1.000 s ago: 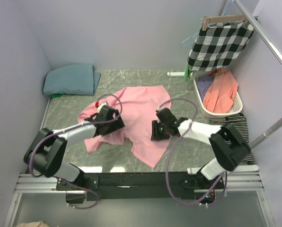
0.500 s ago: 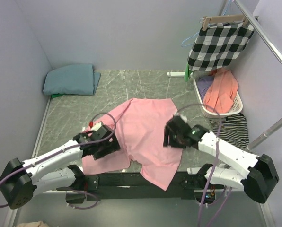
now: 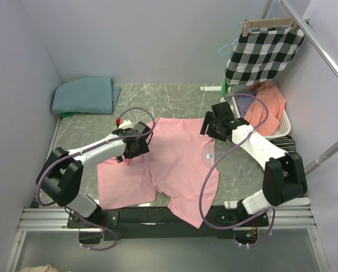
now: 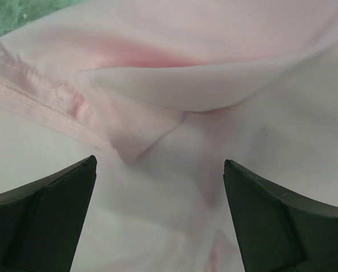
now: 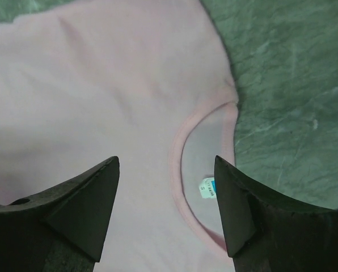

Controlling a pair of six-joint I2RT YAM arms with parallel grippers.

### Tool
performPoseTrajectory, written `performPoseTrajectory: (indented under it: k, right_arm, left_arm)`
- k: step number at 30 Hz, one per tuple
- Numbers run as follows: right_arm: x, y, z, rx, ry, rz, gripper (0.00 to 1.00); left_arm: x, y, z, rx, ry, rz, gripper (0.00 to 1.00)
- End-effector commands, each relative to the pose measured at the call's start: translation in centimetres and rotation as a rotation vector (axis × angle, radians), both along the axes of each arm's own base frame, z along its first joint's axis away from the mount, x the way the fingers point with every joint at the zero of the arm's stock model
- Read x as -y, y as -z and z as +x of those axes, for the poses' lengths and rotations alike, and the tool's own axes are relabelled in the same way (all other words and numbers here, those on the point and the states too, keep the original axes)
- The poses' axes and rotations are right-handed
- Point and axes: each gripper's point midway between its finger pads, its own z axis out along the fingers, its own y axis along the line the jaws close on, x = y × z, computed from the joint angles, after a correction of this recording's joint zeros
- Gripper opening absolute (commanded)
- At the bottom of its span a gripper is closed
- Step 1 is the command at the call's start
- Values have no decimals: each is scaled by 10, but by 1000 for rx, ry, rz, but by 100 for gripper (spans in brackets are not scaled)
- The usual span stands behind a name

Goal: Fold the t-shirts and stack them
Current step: Flatten out the tshirt

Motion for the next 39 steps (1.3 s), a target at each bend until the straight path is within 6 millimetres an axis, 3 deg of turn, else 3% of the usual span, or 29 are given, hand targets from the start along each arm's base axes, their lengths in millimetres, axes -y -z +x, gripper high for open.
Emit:
performPoseTrajectory:
  k: [1, 2, 8, 11, 18, 25, 31, 35, 39]
  right_arm:
    - [-24, -27, 26, 84, -103, 58, 74]
    - [-24, -23, 26, 75, -104, 56, 74]
    - [-25, -12, 26, 51, -125, 47, 73]
    - [-23, -8, 24, 37, -123, 32, 73]
    - [-13, -8, 19, 37, -93, 1, 73]
    - [-3, -4, 16, 30, -69, -14, 73]
    - [4, -4, 12, 34, -54, -29, 73]
    - [12, 1, 9, 23, -29, -47, 70]
    - [33, 6, 11, 20, 31, -61, 69]
  left_arm:
    - [-13, -2, 13, 49, -6, -68, 99]
    - [-20, -4, 24, 82, -31, -96, 99]
    - [-56, -6, 41, 127, -101, -97, 99]
    - [-62, 1, 47, 121, -97, -126, 99]
    - [-50, 14, 49, 107, -32, -198, 99]
    - [-38, 21, 50, 106, 9, -261, 89]
    - [-35, 30, 48, 85, 19, -275, 72]
    - [-40, 23, 50, 97, 3, -254, 44]
    - [-47, 10, 50, 118, -7, -232, 29]
